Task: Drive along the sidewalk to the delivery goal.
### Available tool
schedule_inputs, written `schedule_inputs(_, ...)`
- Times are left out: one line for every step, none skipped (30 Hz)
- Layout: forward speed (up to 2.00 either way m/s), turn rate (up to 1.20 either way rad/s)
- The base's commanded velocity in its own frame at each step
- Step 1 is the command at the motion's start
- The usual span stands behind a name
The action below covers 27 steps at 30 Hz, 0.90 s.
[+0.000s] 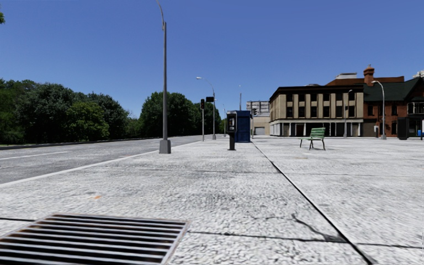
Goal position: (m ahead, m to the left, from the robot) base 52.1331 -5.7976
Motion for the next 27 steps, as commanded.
schedule_inputs(2.0, 0.0)
schedule_inputs(2.0, 0.0)
schedule_inputs(2.0, 0.0)
schedule_inputs(2.0, 0.0)
schedule_inputs(2.0, 0.0)
schedule_inputs(2.0, 0.0)
schedule_inputs(2.0, 0.0)
schedule_inputs(2.0, 0.0)
schedule_inputs(2.0, 0.0)
schedule_inputs(2.0, 0.0)
schedule_inputs(2.0, 0.0)
schedule_inputs(2.0, 0.0)
schedule_inputs(2.0, 0.0)
schedule_inputs(2.0, 0.0)
schedule_inputs(2.0, 0.0)
schedule_inputs(2.0, 0.0)
schedule_inputs(2.0, 0.0)
schedule_inputs(2.0, 0.0)
schedule_inputs(2.0, 0.0)
schedule_inputs(2.0, 0.0)
schedule_inputs(2.0, 0.0)
schedule_inputs(2.0, 0.0)
schedule_inputs(2.0, 0.0)
schedule_inputs(2.0, 0.0)
schedule_inputs(2.0, 0.0)
schedule_inputs(2.0, 0.0)
schedule_inputs(2.0, 0.0)
